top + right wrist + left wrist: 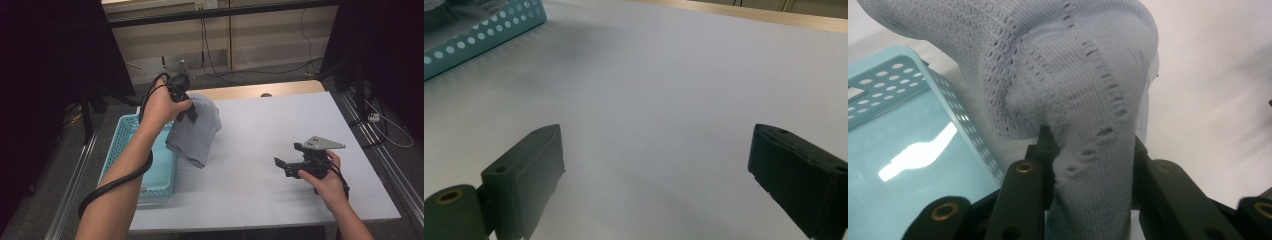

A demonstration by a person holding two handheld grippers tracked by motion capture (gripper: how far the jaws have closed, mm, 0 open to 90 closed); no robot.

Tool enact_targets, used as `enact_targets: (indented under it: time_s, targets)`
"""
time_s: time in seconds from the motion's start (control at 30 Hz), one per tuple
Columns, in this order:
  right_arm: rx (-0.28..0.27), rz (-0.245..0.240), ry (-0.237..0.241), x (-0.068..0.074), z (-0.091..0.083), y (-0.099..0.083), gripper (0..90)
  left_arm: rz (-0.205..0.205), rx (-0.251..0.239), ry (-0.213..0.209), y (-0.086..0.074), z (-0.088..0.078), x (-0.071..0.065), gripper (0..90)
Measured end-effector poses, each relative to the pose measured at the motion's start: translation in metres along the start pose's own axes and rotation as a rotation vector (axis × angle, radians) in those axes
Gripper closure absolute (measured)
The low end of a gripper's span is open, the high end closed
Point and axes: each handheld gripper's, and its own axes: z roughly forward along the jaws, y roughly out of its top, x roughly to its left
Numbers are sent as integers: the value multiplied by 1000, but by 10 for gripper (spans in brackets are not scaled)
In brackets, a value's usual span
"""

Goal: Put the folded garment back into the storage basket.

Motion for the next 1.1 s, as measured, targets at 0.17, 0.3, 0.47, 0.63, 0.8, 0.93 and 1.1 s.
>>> enact_targets:
  time_s: [0.17, 0.3, 0.47, 0.63, 0.8, 0.93, 1.1]
  targets:
    - [1, 1, -1, -1, 0, 0, 72, 0, -5, 15, 2, -5, 4, 718]
    - [1, 2, 0, 0, 0, 0, 72, -6, -6, 14, 3, -7, 7, 718]
    - [4, 1, 0, -1, 1, -1, 72, -12, -3, 21, 3, -11, 13, 718]
    - [2, -1, 2, 0, 1, -1, 71, -22, 13, 39, 2, -13, 20, 718]
    - [5, -2, 3, 0, 1, -1, 72, -33, 12, 41, 2, -19, 29, 718]
    - [5, -1, 3, 0, 1, -1, 72, -45, 6, 42, 0, -21, 35, 719]
    - [6, -2, 3, 0, 2, -2, 72, -64, 11, 47, -4, -25, 46, 718]
